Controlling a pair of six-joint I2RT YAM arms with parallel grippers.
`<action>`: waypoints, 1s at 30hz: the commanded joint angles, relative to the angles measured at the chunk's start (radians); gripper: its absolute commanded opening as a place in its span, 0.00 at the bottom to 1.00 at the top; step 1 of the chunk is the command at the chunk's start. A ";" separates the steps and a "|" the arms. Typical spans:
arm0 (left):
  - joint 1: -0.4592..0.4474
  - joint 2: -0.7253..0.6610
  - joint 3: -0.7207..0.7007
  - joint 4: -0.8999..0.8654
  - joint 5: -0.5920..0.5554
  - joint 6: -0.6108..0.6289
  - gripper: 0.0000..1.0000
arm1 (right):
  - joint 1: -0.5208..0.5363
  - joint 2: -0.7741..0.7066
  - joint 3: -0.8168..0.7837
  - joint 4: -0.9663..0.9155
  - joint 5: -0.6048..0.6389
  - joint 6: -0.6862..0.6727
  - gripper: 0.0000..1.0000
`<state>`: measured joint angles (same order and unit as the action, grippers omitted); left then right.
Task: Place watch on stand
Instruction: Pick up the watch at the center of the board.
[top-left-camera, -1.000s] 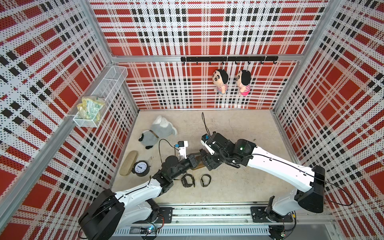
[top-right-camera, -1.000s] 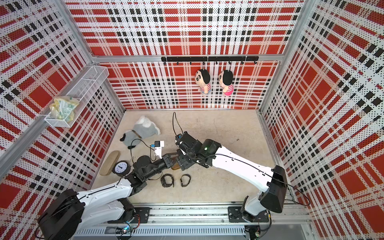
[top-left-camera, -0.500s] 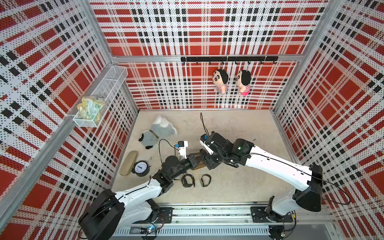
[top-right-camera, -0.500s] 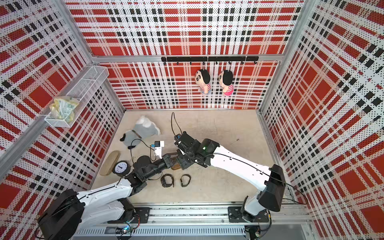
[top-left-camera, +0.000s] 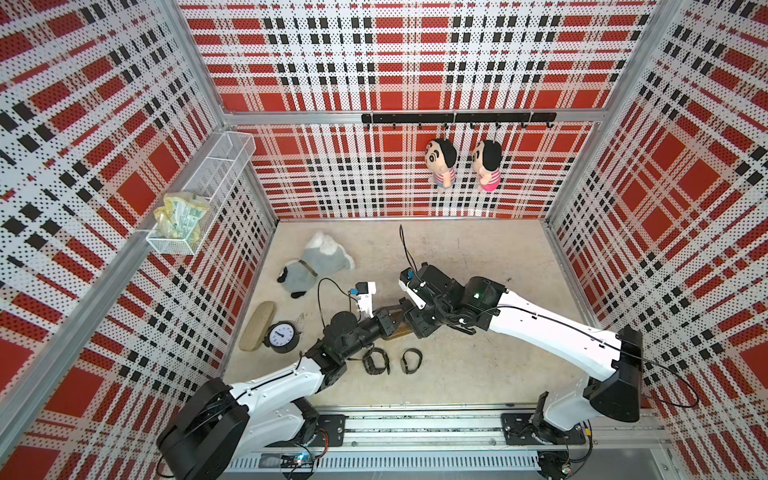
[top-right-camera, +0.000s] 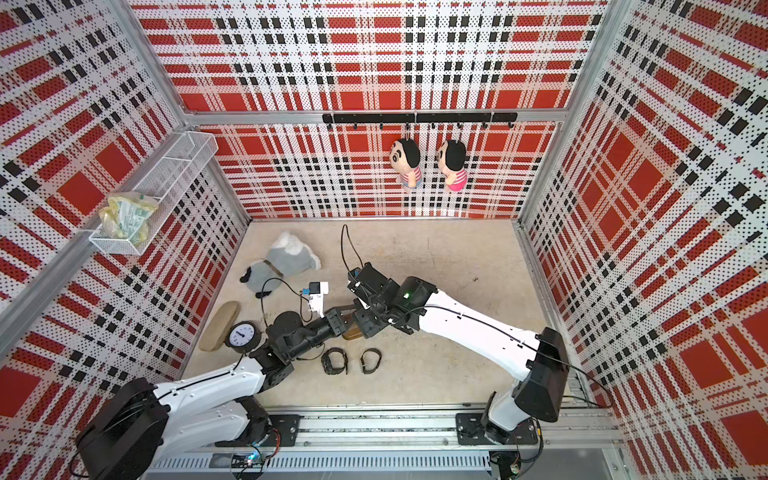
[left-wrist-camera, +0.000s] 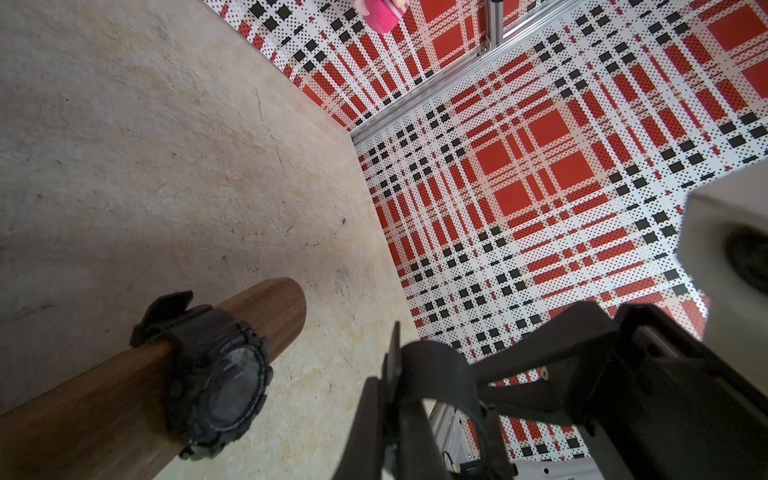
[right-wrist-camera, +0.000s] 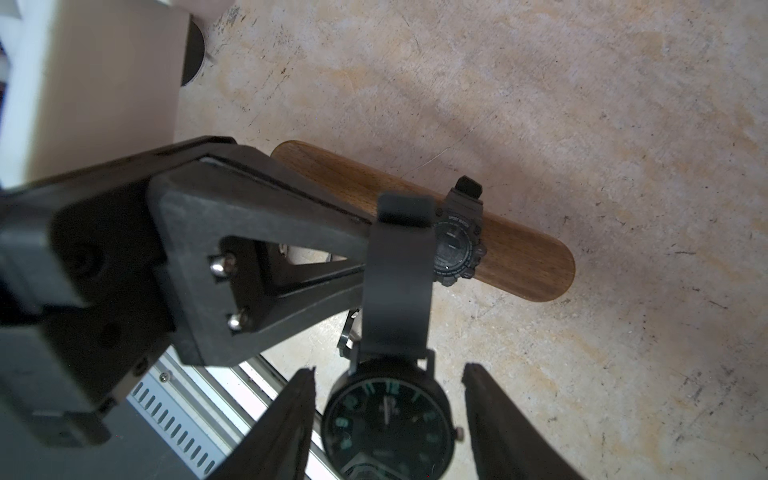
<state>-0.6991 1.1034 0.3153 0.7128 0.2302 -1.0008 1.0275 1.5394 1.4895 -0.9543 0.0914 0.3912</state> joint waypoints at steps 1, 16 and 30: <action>-0.008 -0.005 0.008 0.006 -0.003 0.016 0.00 | 0.008 0.007 0.023 -0.011 0.010 0.005 0.58; -0.008 0.007 0.022 0.006 0.001 0.021 0.00 | 0.010 0.008 0.026 -0.021 0.017 0.002 0.51; -0.011 0.010 0.022 0.006 0.003 0.021 0.00 | 0.014 0.010 0.026 -0.032 0.033 0.003 0.51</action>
<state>-0.7033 1.1130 0.3153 0.7124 0.2306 -0.9966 1.0332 1.5410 1.4914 -0.9730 0.1062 0.3904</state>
